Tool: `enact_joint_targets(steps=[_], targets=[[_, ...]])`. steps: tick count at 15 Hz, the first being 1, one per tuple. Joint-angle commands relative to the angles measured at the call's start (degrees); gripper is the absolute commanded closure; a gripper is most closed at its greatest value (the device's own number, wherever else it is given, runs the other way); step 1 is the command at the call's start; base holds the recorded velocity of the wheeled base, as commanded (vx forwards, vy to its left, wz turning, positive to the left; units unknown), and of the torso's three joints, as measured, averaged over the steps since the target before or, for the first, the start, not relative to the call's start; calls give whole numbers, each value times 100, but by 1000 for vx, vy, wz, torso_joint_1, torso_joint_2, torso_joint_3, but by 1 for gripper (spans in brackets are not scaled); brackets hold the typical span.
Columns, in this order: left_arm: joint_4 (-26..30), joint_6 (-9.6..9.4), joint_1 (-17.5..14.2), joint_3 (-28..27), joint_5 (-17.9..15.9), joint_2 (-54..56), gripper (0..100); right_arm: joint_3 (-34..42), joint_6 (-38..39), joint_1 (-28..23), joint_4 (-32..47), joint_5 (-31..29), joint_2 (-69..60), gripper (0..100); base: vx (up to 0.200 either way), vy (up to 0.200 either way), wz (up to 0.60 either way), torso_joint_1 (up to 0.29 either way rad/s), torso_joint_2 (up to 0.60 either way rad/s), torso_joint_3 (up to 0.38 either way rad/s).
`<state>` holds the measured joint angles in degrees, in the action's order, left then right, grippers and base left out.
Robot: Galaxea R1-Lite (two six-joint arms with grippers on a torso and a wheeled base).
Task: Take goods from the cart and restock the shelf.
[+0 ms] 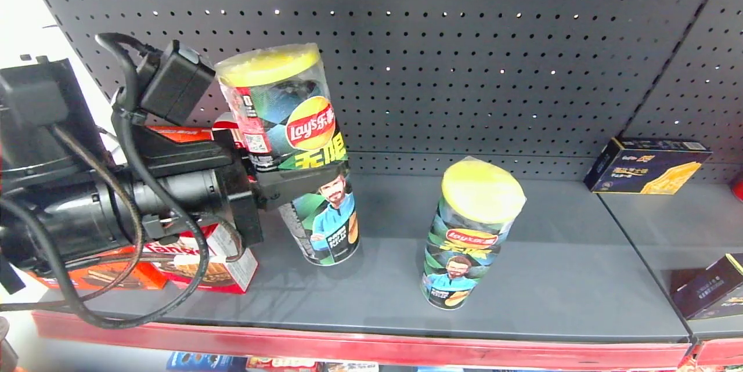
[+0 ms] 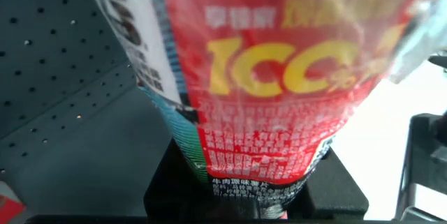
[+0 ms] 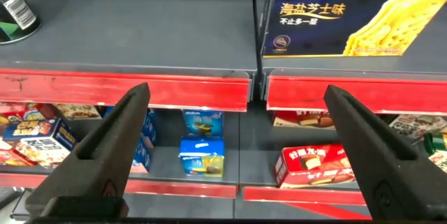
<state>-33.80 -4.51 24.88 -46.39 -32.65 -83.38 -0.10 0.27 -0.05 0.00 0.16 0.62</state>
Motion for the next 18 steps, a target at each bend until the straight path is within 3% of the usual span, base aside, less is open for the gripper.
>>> enact_joint_targets(steps=[1, 2, 4, 5, 7, 8, 11, 15, 16, 18], targets=[[14, -6, -36, -134, 21, -257, 100, 1, 0, 5, 0, 2, 17, 0, 0, 0, 0, 0, 0, 0], [14, -173, -36, -529, 30, -539, 100, 1, 0, -4, 0, 2, 17, 0, 0, 0, 0, 0, 0, 0], [85, -226, -10, -1268, 21, -1119, 100, 1, 0, -4, 0, 11, 17, 0, 0, 0, 0, 0, 0, 0], [190, -358, -1, -1461, 39, -1312, 100, 1, 0, 5, 0, 2, 17, 0, 0, 0, 0, 0, 0, 0], [401, -929, 70, -1857, 118, -1804, 100, 1, 0, 5, 0, 2, 17, 0, 0, 0, 0, 0, 0, 0], [445, -1052, 52, -2050, 39, -1962, 100, 1, 0, 5, 0, 2, 17, 0, 0, 0, 0, 0, 0, 0], [937, -1061, 61, -2700, -532, -2384, 100, 1, 0, -4, 0, 2, 17, 0, 0, 0, 0, 0, 0, 0], [1746, -1096, 87, -3922, -594, -3140, 100, 1, 0, 5, 0, 2, 17, 0, 0, 0, 0, 0, 0, 0], [1746, -1096, 87, -3922, -594, -3140, 100, 1, 0, 5, 0, 2, 17, 0, 0, 0, 0, 0, 0, 0], [2150, -1149, 105, -4766, -594, -3676, 100, 1, 0, -4, 9, 2, 17, 0, 0, 0, 0, 0, 0, 0]])
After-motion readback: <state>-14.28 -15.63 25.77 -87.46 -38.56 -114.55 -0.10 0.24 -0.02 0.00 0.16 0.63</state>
